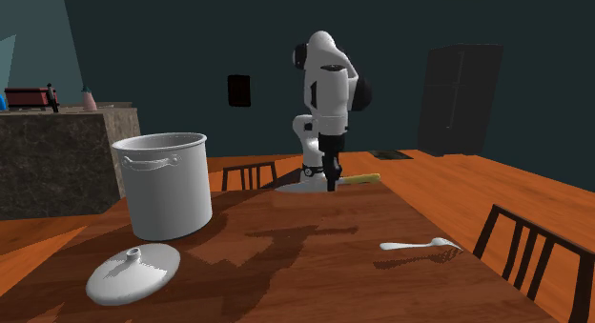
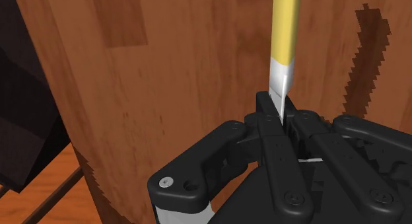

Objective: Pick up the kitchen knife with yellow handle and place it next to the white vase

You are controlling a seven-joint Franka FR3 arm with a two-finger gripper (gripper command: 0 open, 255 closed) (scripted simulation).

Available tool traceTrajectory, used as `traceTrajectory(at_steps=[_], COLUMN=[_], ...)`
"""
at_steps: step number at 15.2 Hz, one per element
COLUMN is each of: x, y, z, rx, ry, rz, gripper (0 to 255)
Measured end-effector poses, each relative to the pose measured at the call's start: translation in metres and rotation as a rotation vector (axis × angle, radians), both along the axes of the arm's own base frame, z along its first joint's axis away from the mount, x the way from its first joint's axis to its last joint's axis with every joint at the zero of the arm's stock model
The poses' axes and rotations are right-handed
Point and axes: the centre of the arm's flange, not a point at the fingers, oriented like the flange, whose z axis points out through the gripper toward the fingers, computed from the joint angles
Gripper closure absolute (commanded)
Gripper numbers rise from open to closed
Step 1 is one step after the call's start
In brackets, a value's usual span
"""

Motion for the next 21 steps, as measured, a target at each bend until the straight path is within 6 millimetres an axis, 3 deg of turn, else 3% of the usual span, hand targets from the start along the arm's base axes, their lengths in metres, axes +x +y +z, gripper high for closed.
traceTrajectory(at_steps=[13,16,21], x=[0.000,0.023,0.077], y=[0.000,-0.015,-0.048], z=[0.067,0.072,0.074], rx=[0.000,0.001,0.001], ry=[0.000,0.000,0.000], rz=[0.000,0.000,0.000], gripper=[255,255,255])
